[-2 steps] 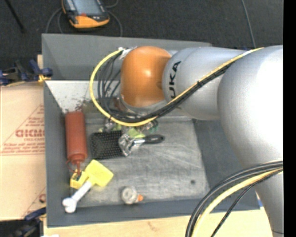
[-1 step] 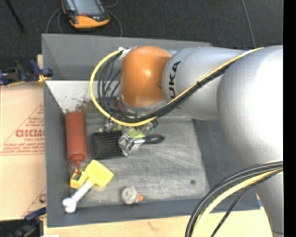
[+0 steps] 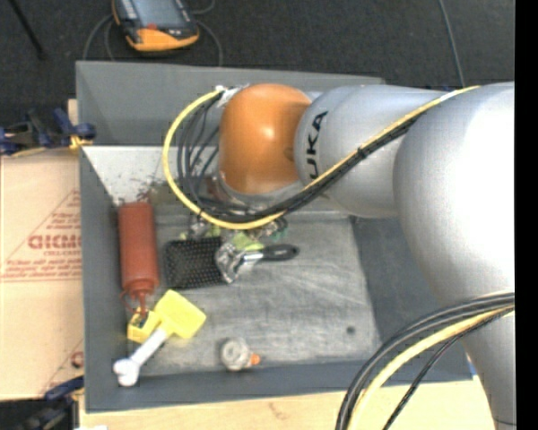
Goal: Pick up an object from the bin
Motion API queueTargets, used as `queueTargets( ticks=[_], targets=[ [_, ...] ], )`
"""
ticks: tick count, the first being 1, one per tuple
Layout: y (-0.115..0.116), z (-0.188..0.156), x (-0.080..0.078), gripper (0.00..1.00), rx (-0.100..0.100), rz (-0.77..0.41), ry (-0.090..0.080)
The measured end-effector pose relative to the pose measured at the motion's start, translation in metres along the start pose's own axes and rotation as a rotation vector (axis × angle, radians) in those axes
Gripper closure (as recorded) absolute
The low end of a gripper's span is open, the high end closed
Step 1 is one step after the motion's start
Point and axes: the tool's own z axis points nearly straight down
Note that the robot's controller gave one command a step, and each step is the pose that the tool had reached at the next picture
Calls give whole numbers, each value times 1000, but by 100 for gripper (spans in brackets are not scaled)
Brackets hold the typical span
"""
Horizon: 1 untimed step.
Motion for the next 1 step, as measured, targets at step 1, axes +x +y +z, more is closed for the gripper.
queueTargets(
  ticks=[1],
  targets=[
    [0,0,0,100,0,1,0]
  ],
)
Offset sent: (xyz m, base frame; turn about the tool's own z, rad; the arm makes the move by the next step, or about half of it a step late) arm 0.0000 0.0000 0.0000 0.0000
